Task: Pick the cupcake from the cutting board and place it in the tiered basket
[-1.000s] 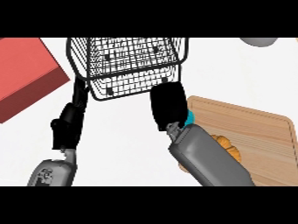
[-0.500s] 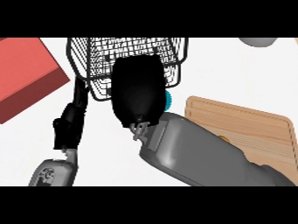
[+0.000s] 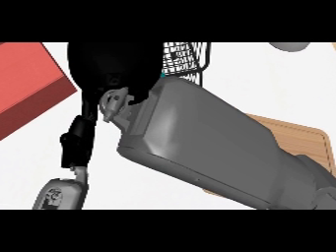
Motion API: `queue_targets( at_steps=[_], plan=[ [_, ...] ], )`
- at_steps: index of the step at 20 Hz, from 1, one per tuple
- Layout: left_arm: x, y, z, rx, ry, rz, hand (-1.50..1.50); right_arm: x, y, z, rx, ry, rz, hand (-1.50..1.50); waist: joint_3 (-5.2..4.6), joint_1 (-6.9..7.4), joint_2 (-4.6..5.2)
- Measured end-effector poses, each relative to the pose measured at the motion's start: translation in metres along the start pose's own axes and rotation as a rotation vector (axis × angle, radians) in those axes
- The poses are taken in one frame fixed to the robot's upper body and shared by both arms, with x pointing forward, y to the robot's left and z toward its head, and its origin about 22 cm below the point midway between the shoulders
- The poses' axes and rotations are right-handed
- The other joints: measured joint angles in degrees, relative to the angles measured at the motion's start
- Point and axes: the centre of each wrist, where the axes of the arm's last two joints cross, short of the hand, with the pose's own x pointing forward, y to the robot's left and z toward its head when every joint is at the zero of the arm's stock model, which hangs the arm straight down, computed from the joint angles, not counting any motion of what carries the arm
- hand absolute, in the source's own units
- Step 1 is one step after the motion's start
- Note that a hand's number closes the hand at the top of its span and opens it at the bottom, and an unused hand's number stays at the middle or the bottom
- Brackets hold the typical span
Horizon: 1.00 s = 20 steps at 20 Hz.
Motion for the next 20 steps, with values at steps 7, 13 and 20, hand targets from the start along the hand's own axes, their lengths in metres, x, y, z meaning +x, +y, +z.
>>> queue_targets(
  at_steps=[7,13,20],
  plan=[
    [0.000,0.002,0.001,-0.008,-0.022,0.006,0.00,0.023,-0.016,-0.025,0.004,0.037,-0.035,1.50,0.01,0.10,0.50],
    [0.001,0.004,0.000,0.011,-0.017,0.002,0.00,0.032,-0.015,-0.049,-0.023,0.095,-0.008,1.50,0.05,-0.58,0.72],
    [0.000,0.007,0.003,0.030,-0.020,0.004,0.00,0.026,-0.002,-0.077,-0.029,0.168,0.050,1.50,0.12,-1.20,0.85]
  ],
)
